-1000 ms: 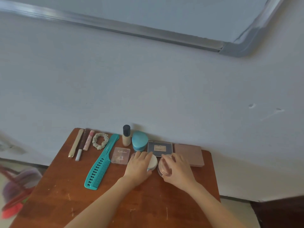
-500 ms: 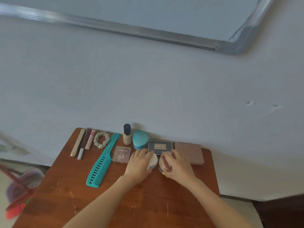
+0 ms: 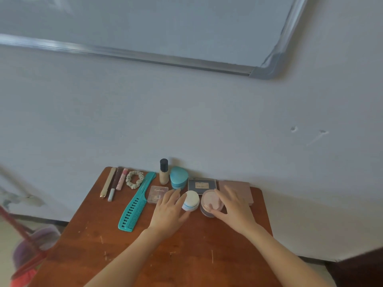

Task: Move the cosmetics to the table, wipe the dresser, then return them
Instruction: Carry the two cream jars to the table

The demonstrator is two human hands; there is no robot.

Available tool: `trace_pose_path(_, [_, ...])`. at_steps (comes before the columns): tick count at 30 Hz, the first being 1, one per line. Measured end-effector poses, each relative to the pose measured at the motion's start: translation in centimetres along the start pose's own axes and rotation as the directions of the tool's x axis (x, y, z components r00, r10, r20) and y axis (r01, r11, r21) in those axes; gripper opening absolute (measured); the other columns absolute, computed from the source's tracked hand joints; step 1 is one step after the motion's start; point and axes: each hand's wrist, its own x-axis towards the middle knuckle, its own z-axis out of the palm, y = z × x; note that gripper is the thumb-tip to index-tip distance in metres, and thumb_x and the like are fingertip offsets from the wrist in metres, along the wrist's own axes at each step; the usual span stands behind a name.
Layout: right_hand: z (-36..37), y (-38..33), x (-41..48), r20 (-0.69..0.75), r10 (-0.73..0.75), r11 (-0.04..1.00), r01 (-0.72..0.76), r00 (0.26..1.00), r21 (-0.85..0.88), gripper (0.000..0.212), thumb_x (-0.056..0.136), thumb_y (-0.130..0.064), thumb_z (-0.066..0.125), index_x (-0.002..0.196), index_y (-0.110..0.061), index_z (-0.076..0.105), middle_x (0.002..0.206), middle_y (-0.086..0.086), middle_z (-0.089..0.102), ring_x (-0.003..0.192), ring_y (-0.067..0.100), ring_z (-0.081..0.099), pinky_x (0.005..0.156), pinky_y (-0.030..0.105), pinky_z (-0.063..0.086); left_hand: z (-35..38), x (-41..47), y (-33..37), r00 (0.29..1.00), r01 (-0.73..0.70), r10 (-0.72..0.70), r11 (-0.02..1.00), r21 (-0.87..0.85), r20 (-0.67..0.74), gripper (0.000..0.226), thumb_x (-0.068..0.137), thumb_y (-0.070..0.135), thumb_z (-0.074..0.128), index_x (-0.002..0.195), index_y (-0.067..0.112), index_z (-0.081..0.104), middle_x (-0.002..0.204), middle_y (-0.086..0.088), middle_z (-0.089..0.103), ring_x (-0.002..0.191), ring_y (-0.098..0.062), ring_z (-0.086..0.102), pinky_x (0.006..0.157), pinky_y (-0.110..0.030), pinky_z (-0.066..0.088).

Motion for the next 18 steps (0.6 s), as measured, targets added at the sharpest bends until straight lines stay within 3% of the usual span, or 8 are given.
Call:
trace_pose_path(6, [-0.5,0.2,-2.3,0.025,0.033,0.999,-0.032,0.999,-0.038,0.058,0.092,-0.050,0.042,0.144,-0.037,0.018,0.154,0.003,0.014,0.141,0.020,0.013,0.111,0.034,0.017,-0.1,-2.0,0.1,1.000,0.024,-0.024,1.000,-0.002,-0.020,0.071,0.082,0.062,0.017,0.144,0.027,0.021,0.153,0.002,0.018,0.143,-0.019,0.008,0.114,-0.037,0.008])
trace_pose_path(10, [-1.0,0.1,-3.5,0.020,0.074,0.995,-0.073,0.997,-0.066,0.059,0.093,-0.051,0.038,0.145,-0.036,0.015,0.155,0.005,0.012,0.142,0.021,0.012,0.112,0.036,0.015,-1.0,-2.2,0.7,0.999,0.031,-0.032,0.999,0.013,0.043,0.058,0.093,0.051,0.032,0.145,0.029,0.016,0.155,0.006,0.009,0.143,-0.015,0.002,0.115,-0.036,0.006])
trace_pose_path(14, [-1.4,-0.6,-5.6,-0.045,0.173,0.984,-0.174,0.984,-0.026,0.055,0.094,-0.049,0.038,0.143,-0.028,0.027,0.153,0.003,0.019,0.141,0.018,0.015,0.111,0.035,0.016,-1.9,-2.0,0.9,0.998,-0.048,0.048,0.999,-0.025,0.030,0.056,0.093,0.049,0.034,0.143,0.029,0.021,0.154,0.005,0.015,0.142,-0.018,0.008,0.115,-0.038,0.009])
trace_pose_path(18, [-2.2,-2.0,-7.9,-0.170,0.299,0.954,-0.300,0.939,0.016,0.052,0.094,-0.047,0.039,0.141,-0.026,0.031,0.150,-0.001,0.024,0.139,0.015,0.017,0.111,0.034,0.016,-2.7,-0.7,1.5,0.974,-0.225,0.224,0.969,-0.106,-0.017,0.055,0.093,0.049,0.036,0.142,0.027,0.027,0.152,0.003,0.022,0.141,-0.019,0.014,0.114,-0.038,0.016])
